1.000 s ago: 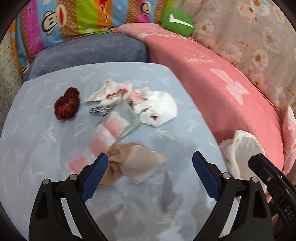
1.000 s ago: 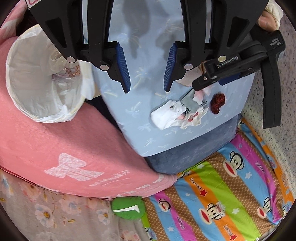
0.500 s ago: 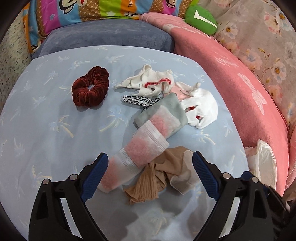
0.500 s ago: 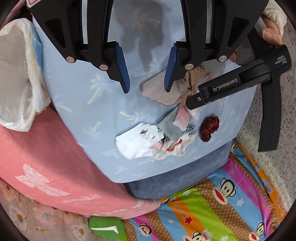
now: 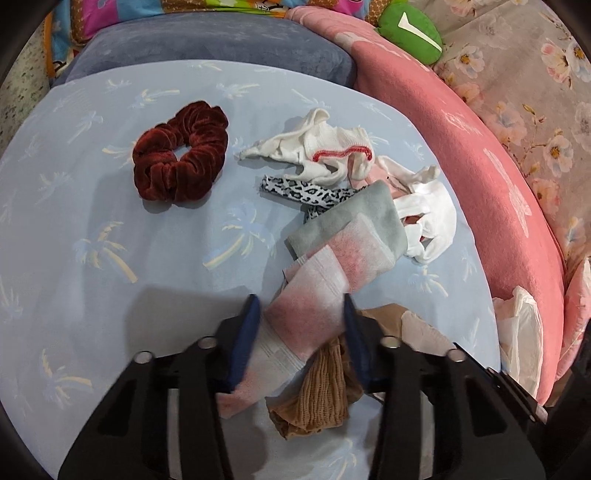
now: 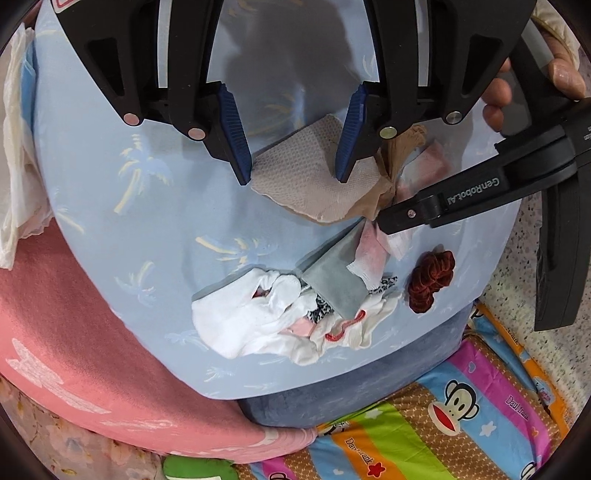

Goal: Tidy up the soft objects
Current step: 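Grasp the pink-white sock with the left tool while the right tool grasps the tan stocking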

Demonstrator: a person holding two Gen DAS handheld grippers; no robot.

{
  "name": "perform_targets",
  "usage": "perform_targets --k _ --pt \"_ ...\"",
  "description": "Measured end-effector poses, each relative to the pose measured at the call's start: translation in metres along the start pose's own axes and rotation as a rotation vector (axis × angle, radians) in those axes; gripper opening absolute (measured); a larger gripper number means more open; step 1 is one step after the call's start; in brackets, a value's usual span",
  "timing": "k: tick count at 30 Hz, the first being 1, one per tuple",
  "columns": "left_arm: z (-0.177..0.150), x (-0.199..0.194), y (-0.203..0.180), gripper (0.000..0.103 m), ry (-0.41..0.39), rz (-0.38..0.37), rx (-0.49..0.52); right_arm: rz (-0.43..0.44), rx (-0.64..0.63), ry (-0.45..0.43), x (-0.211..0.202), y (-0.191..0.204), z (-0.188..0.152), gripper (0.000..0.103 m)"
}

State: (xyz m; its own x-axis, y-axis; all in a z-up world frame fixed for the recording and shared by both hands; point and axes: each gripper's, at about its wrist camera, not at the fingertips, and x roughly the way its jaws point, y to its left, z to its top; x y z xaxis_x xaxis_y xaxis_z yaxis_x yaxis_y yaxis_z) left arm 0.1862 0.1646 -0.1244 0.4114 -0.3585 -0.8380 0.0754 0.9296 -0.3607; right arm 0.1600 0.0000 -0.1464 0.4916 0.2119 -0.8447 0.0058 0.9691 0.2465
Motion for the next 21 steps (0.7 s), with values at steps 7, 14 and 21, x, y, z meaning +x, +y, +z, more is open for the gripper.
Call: perform_targets --k 7,14,21 --pt "0.0 -0.007 0.004 0.018 -0.007 -0.006 0.01 0.029 0.017 0.018 0.01 0.002 -0.002 0.031" --pt "0.003 -0.025 -0.008 0.017 -0.053 0.005 0.039 0.033 0.006 -0.017 -0.009 0.006 0.002 0.013" --pt "0.006 -0.053 -0.04 0.016 -0.125 0.012 0.11 0.045 0.026 -0.109 -0.054 0.0 0.013 0.013"
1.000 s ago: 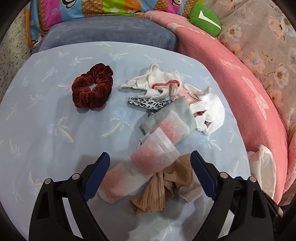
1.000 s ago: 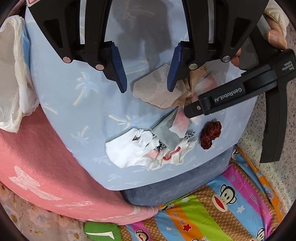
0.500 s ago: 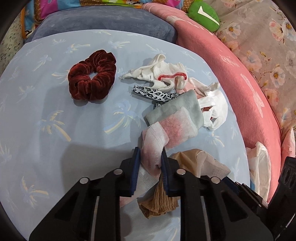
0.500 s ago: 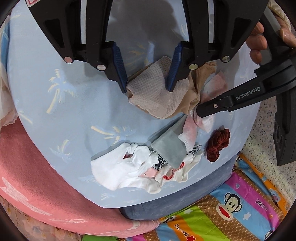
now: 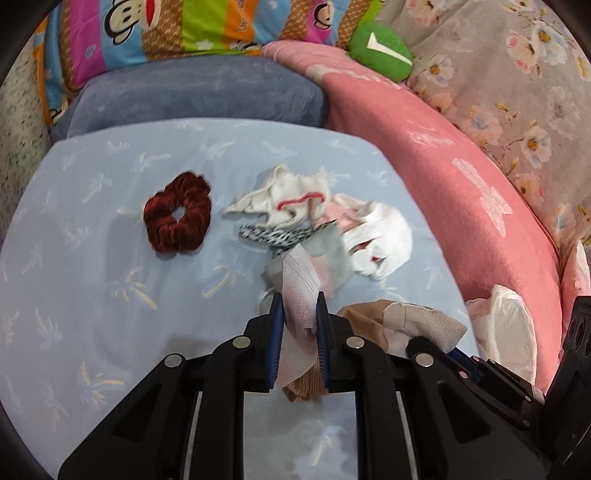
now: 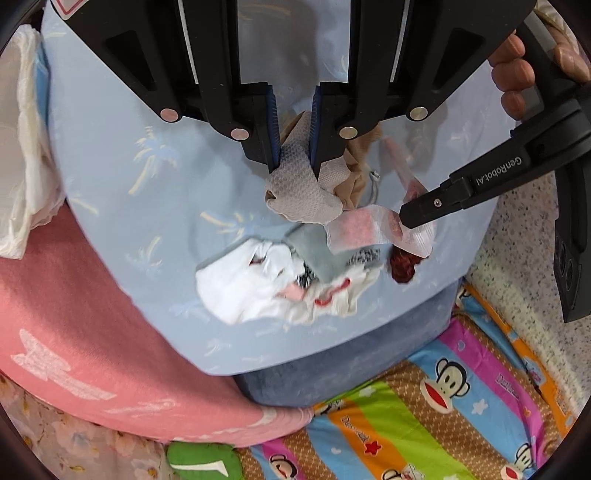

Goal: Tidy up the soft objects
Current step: 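Carry the sock and stocking over the white bin and open both tools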

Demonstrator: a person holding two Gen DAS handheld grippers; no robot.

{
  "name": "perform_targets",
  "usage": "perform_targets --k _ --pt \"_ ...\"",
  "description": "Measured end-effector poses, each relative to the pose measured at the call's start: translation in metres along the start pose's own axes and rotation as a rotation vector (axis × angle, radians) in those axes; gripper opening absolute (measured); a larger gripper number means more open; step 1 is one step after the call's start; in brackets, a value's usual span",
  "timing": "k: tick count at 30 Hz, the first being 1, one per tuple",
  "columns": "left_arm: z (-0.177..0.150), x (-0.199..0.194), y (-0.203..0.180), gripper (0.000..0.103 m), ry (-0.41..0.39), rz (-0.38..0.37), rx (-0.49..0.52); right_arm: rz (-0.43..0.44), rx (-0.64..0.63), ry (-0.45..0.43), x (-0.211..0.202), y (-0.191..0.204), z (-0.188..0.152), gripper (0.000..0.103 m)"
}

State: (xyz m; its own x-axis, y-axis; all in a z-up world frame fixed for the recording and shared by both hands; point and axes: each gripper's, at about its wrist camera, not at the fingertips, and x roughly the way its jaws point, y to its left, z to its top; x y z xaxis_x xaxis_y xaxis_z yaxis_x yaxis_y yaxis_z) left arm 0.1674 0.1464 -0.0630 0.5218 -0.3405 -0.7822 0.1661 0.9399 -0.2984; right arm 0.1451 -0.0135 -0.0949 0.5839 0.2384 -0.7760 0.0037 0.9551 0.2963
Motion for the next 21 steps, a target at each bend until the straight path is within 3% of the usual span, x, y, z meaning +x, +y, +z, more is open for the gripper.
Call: perform_targets --k 10,21 --pt "0.011 -0.032 -0.066 0.016 -0.092 -0.057 0.123 -0.017 0.024 -0.16 -0.074 -0.022 0.022 0.013" --pt "0.009 -0.047 -0.145 0.016 -0.141 -0.125 0.259 -0.069 0.119 -0.298 -0.151 -0.088 0.029 0.013"
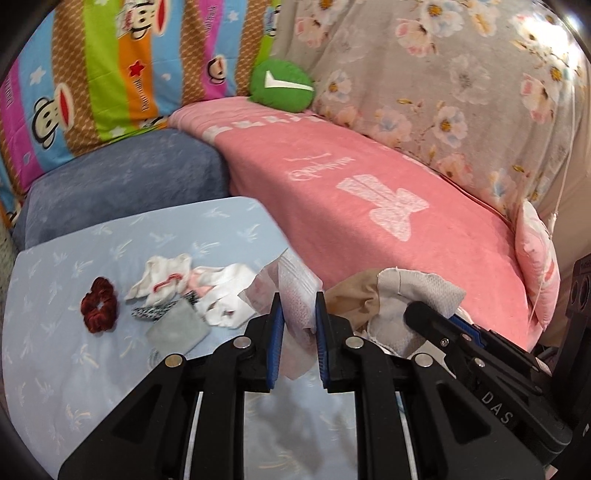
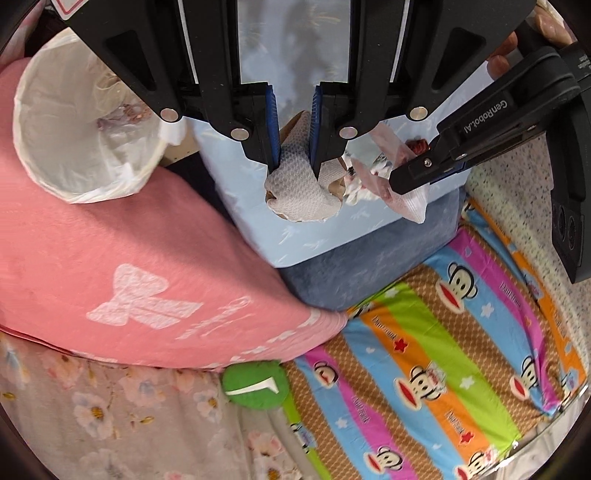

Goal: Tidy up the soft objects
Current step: 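Carry the sock and stocking over the white bin and open both tools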

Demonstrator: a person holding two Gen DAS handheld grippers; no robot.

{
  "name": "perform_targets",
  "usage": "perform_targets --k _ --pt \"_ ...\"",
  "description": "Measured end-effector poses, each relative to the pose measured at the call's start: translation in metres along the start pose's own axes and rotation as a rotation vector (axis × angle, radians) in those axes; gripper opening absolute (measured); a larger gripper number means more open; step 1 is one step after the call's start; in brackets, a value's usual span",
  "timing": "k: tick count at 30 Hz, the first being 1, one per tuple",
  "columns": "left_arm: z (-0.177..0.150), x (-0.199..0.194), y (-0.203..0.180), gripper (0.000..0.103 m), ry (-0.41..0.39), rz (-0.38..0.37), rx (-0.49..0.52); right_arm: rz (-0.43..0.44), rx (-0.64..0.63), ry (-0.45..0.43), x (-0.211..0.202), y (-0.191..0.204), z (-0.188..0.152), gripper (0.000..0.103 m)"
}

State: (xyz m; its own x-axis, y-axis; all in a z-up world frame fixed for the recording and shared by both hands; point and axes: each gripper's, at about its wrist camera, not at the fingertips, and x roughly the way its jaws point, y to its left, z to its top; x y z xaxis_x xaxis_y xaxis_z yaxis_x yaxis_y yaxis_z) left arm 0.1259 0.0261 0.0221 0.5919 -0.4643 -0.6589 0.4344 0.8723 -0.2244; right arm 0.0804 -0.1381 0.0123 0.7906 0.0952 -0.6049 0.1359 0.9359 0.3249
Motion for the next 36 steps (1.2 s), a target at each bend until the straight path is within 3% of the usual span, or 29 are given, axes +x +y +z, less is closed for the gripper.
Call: perform_targets --k 18,36 --pt "-0.006 0.015 -0.132 0.016 0.017 -0.154 0.221 -0.135 0.14 -0.116 -0.077 -0.109 0.001 0.013" --pt "-0.017 0.04 -0.179 0.017 0.101 -0.204 0.268 -0.191 0.217 -0.131 -0.098 -0.159 -0.013 0.014"
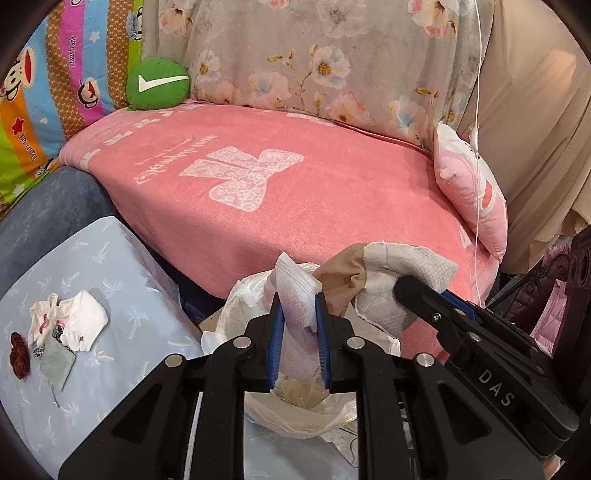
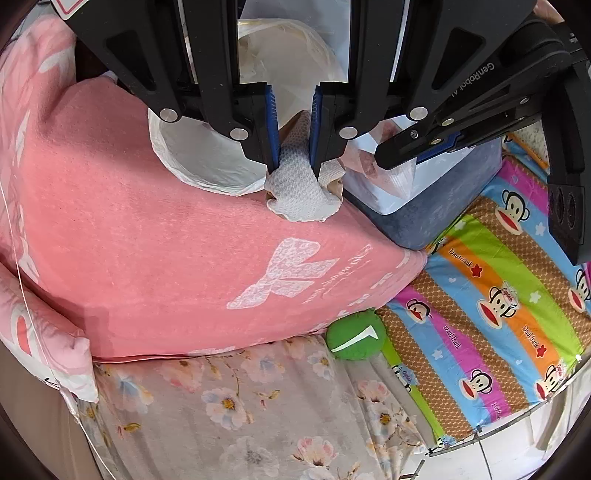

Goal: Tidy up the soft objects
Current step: 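Carry the sock and stocking over the white bin and open both tools, then move both tools back over the clothing on the table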

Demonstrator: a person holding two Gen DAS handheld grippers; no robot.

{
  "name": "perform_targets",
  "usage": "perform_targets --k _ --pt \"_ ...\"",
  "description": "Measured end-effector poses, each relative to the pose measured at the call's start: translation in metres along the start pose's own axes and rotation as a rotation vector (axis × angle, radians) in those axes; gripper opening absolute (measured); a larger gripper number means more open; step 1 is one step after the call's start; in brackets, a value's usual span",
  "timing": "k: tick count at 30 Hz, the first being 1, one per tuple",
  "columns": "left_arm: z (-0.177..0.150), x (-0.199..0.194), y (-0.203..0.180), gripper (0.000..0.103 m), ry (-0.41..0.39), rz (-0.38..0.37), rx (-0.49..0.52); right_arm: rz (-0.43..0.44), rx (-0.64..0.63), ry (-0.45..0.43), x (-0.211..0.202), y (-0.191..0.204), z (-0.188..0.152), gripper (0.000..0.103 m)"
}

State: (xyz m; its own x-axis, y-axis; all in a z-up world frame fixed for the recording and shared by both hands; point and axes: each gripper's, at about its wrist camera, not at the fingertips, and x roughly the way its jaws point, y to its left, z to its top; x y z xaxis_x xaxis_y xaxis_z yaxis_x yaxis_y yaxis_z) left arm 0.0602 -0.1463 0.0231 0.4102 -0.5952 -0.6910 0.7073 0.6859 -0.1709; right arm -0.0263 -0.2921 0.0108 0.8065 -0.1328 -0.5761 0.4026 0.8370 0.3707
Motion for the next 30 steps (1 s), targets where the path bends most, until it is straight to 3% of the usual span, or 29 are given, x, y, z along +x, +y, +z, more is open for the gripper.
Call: perform_targets --k 4,6,10,13,21,30 --pt "0.002 0.002 -0.001 0.017 -0.007 -0.005 0.002 -0.006 0.006 0.004 0.002 -0.005 0.0 0.014" --pt "0.002 0.004 -0.001 0.024 -0.002 -0.002 -0.003 -0.008 0.008 0.005 0.003 -0.007 0.0 0.017" --pt "0.002 0.004 0.0 0.057 -0.018 0.015 -0.026 -0.013 0.015 0.001 0.003 -0.009 0.0 0.019" --pt "0.004 0.004 0.001 0.065 -0.026 0.026 -0.035 -0.016 0.02 0.002 0.004 -0.01 -0.002 0.021" --pt "0.002 0.005 0.011 0.065 -0.015 0.042 -0.074 -0.014 0.014 0.0 0.005 -0.006 -0.003 0.029" --pt "-0.001 0.002 0.018 0.065 -0.019 0.052 -0.093 -0.002 0.0 0.01 0.01 0.0 -0.004 0.029"
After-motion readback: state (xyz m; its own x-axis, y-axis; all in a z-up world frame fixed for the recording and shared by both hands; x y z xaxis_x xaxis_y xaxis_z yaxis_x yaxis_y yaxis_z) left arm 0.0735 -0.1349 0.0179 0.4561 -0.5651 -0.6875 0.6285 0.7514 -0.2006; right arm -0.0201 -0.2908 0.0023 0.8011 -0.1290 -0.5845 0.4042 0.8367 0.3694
